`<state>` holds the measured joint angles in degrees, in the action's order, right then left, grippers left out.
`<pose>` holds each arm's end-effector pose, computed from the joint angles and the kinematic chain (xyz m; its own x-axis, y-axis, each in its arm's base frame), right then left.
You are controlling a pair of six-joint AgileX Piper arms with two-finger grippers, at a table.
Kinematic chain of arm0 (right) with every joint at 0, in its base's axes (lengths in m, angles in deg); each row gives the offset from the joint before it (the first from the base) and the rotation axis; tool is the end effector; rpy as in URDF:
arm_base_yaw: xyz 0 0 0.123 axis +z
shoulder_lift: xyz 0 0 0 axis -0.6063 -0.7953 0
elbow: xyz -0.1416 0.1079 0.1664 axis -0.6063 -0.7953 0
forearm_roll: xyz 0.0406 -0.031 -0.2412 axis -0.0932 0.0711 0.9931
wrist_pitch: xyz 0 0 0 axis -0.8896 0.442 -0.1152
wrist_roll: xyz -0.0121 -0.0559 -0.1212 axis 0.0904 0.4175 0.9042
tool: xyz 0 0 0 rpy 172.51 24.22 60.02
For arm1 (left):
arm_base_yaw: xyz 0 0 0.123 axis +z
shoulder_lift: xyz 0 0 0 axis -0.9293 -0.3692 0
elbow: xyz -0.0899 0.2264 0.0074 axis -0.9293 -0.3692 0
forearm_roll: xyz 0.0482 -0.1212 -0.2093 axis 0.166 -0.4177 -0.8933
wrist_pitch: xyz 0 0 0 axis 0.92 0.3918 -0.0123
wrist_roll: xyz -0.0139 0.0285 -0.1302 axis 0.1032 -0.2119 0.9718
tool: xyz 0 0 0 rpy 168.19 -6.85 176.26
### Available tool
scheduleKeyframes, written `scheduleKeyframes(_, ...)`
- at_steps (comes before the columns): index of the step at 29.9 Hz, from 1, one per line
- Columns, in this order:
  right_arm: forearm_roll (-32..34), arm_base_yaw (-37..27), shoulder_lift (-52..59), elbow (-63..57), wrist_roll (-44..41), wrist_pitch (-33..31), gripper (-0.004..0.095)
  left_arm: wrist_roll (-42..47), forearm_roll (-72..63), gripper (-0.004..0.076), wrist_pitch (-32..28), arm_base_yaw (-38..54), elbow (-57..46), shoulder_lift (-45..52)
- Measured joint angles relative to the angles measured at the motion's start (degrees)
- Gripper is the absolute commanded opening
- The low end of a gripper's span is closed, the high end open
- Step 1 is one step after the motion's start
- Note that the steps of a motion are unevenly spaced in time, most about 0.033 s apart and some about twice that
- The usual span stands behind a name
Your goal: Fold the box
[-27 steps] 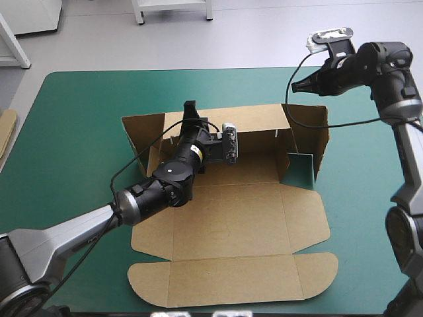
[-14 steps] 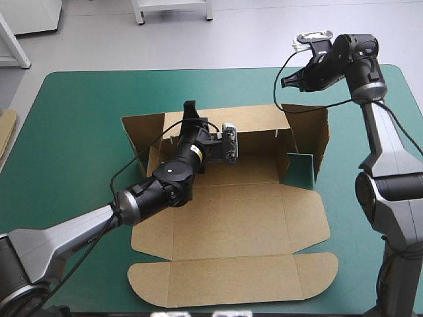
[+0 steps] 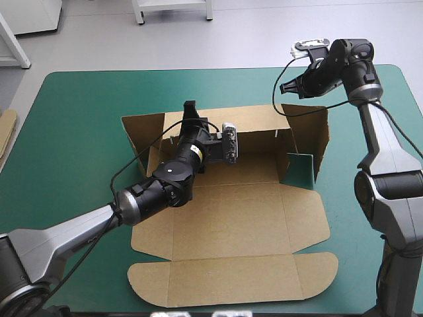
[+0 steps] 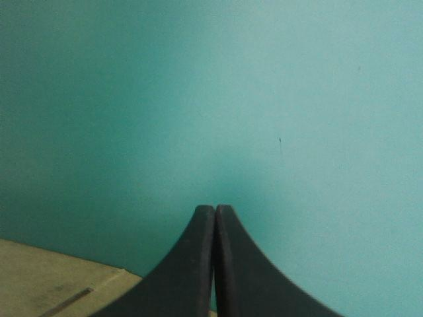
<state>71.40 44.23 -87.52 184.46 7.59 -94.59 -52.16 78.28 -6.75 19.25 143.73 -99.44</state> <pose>0.4576 0.0727 0.2757 -0.8203 -0.1792 -0.5432 -0.2539 0.9650 0.0650 0.3079 -0.2449 0.2509 0.1569 0.9733 -0.1673 0.4164 0.0884 0.9049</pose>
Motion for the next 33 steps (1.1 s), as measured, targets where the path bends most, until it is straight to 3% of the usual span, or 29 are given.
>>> scheduleKeyframes(24,-6.5,-0.5,14.4,-23.1,8.8,0.1,-0.0017,0.0,0.0,-0.0008,0.1,0.0,0.0,0.0)
scheduleKeyframes(33,-11.6,-0.5,23.2,-34.5,14.1,6.9,-0.0007,0.0,0.0,-0.0008,0.1,0.0,0.0,0.0)
